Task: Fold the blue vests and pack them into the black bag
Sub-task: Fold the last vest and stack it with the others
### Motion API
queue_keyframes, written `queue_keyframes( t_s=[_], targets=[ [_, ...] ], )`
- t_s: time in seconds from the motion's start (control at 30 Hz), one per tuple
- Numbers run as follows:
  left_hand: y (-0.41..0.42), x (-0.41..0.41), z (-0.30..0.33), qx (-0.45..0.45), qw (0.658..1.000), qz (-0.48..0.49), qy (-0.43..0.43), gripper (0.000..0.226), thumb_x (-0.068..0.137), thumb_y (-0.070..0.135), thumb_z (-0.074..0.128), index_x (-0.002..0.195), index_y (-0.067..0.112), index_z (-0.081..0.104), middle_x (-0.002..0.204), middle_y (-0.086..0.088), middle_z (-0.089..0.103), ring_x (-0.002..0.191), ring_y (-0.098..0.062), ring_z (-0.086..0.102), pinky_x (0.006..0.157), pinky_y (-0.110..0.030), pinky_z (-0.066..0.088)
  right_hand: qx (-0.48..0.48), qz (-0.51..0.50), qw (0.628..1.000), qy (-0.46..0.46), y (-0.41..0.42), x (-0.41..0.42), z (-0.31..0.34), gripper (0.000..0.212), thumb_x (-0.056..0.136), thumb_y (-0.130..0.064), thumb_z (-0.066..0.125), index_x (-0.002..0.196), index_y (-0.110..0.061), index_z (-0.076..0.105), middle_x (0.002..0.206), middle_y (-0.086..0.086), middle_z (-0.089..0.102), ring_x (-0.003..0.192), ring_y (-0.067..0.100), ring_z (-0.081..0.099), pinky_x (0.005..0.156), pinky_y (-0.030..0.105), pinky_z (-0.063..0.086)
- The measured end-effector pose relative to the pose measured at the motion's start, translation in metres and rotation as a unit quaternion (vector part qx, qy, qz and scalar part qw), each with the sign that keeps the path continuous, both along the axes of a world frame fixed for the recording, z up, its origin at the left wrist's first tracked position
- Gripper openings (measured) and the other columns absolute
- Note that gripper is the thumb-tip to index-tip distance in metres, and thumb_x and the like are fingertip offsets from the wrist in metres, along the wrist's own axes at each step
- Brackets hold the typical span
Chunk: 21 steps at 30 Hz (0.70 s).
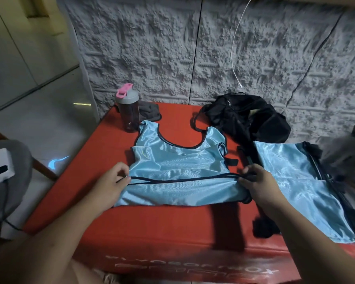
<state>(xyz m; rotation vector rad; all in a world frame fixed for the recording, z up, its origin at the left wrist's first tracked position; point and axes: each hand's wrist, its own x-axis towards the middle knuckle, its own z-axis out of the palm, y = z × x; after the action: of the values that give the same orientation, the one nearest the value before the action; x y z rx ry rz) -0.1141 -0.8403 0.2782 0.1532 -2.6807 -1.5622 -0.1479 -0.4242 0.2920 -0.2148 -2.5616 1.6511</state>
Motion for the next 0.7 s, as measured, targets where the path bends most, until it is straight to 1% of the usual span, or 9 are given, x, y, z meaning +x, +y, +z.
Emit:
queue_keyframes(
  t_s=[0.1,0.17,0.23,0.3,0.37,0.43,0.53,0.6,0.7],
  targets=[
    [-0.001,0.001,0.002,-0.032,0.999,-0.033,-0.002,0.028,0.099,0.002,0.054,0.083,0.024,0.057,0.064,-0.005,0.054,0.055,-0.017,0.038,0.053,-0.028,0.031,0.041,0.029,0.999,-0.002,-0.003,0.001,0.000,0.031,0.090,0.010,0.057,0.074,-0.016,0.062,0.064,0.015,0.063,0.053,0.022,0.049,0.049,0.034,0.041],
    [-0.003,0.001,0.000,-0.067,0.997,-0.045,-0.003,0.034,0.098,-0.001,0.053,0.081,0.024,0.068,0.078,-0.003,0.069,0.069,-0.023,0.060,0.069,-0.028,0.043,0.098,0.044,0.994,-0.006,-0.005,0.001,0.000,0.036,0.094,0.007,0.052,0.078,-0.018,0.071,0.067,0.020,0.067,0.050,0.024,0.054,0.045,0.030,0.044],
    [-0.003,0.001,-0.001,-0.090,0.995,-0.050,-0.005,0.038,0.097,-0.004,0.053,0.082,0.023,0.074,0.089,0.008,0.074,0.086,-0.004,0.067,0.080,-0.011,0.044,0.155,0.063,0.986,-0.005,-0.008,0.001,0.002,0.034,0.096,0.004,0.051,0.092,-0.018,0.077,0.073,0.014,0.070,0.045,0.015,0.058,0.042,0.025,0.047],
    [-0.002,0.002,-0.001,-0.108,0.992,-0.058,-0.016,0.032,0.098,-0.001,0.055,0.090,0.021,0.077,0.096,0.012,0.074,0.094,0.005,0.064,0.080,-0.001,0.039,0.216,0.082,0.973,0.003,-0.009,0.001,0.003,0.028,0.094,-0.001,0.059,0.104,-0.018,0.079,0.080,0.002,0.072,0.051,0.003,0.059,0.050,0.017,0.047],
    [-0.002,0.001,-0.004,-0.115,0.991,-0.062,-0.024,0.017,0.096,0.008,0.064,0.094,0.018,0.078,0.097,0.012,0.075,0.096,0.004,0.065,0.078,-0.002,0.041,0.261,0.096,0.961,0.003,-0.007,0.001,0.003,0.024,0.089,-0.007,0.069,0.107,-0.018,0.080,0.078,-0.008,0.070,0.056,-0.005,0.058,0.058,0.014,0.044],
    [-0.003,0.003,-0.005,-0.116,0.991,-0.058,-0.031,0.007,0.088,0.016,0.077,0.091,0.022,0.078,0.094,0.011,0.075,0.091,-0.002,0.068,0.079,-0.012,0.049,0.280,0.109,0.954,-0.011,-0.008,0.004,0.006,0.020,0.083,-0.008,0.074,0.098,-0.020,0.081,0.066,-0.014,0.065,0.050,-0.005,0.058,0.055,0.016,0.044],
    [-0.007,0.004,-0.006,-0.156,0.986,-0.059,-0.022,0.017,0.078,0.017,0.086,0.080,0.029,0.074,0.089,0.009,0.073,0.088,-0.010,0.068,0.086,-0.030,0.051,0.306,0.113,0.945,-0.013,-0.007,0.004,0.012,0.023,0.078,-0.014,0.081,0.069,-0.032,0.070,0.058,-0.009,0.061,0.049,0.000,0.056,0.047,0.014,0.043],
    [-0.008,0.005,-0.003,-0.168,0.984,-0.061,0.005,0.018,0.078,0.016,0.086,0.076,0.026,0.072,0.085,0.009,0.072,0.085,-0.006,0.066,0.084,-0.031,0.050,0.315,0.117,0.942,0.000,-0.005,0.005,0.014,0.037,0.081,-0.019,0.081,0.060,-0.037,0.056,0.057,-0.008,0.057,0.050,0.001,0.053,0.054,0.014,0.044],
    [-0.007,0.007,0.001,-0.151,0.986,-0.062,0.035,0.015,0.082,0.016,0.083,0.075,0.018,0.070,0.070,0.013,0.066,0.069,-0.001,0.059,0.065,-0.018,0.043,0.311,0.138,0.940,0.006,-0.001,0.009,0.017,0.032,0.086,-0.022,0.075,0.062,-0.030,0.056,0.058,-0.005,0.057,0.053,0.003,0.054,0.055,0.018,0.043]
  ],
)
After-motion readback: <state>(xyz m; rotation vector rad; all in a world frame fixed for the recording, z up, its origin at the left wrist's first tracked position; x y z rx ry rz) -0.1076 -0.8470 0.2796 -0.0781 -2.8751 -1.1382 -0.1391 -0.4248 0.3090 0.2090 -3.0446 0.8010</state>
